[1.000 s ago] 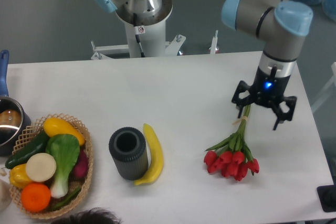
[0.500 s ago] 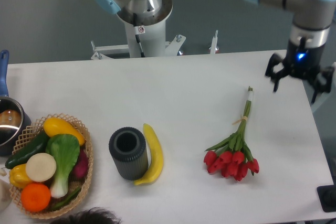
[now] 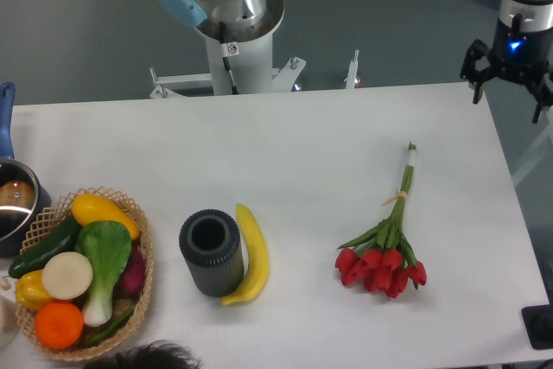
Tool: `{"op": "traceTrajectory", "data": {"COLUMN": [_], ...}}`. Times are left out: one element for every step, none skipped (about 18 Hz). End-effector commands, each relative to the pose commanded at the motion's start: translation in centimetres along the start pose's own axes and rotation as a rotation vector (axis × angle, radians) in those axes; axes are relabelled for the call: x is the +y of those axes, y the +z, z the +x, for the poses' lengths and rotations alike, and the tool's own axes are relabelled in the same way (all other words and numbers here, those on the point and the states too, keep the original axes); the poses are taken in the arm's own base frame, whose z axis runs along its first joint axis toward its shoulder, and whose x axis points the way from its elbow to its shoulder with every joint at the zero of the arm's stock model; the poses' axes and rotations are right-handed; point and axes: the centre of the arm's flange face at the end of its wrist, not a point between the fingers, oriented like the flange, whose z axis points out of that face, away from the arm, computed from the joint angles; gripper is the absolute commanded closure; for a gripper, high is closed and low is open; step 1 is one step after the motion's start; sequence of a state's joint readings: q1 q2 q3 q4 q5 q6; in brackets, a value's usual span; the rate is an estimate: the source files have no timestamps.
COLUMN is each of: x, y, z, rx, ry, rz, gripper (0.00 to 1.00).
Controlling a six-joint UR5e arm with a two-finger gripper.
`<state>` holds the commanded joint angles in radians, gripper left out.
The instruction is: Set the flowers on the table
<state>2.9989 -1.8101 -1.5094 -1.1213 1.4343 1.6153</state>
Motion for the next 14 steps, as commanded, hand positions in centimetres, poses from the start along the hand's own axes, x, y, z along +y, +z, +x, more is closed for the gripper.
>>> {"op": "traceTrajectory", "data": {"x": [0.01,0.10,0.10,-0.01,-0.01,-0.10,-0.10,-0.10,0.00,-0.09,-0.18,-0.25,-0.35,-0.35], "y": [0.07,0.06,0.08,0.07,0.07,0.07,0.07,0.07,0.14,0.14,0.24,0.38,0.38,0.38], "z": [0.04,0.02,0.04,0.04,0.04,0.06,0.06,0.06,0.08,0.10,0.24,0.26,0.26,0.26], "rx": [0.001,0.001,0.003,0.001,0.001,0.002,0.002,0.002,0.003,0.003,0.005,0.005,0.004,0.004], "ry": [0.000,-0.002,-0.002,0.000,0.000,0.001,0.001,0.001,0.000,0.001,0.002,0.004,0.005,0.005], "rz": [0.000,0.000,0.000,0.002,0.002,0.002,0.002,0.002,0.002,0.002,0.003,0.003,0.003,0.003], "gripper": [0.00,0.00,0.00,0.00,0.00,0.00,0.00,0.00,0.00,0.00,0.00,0.00,0.00,0.00]}}
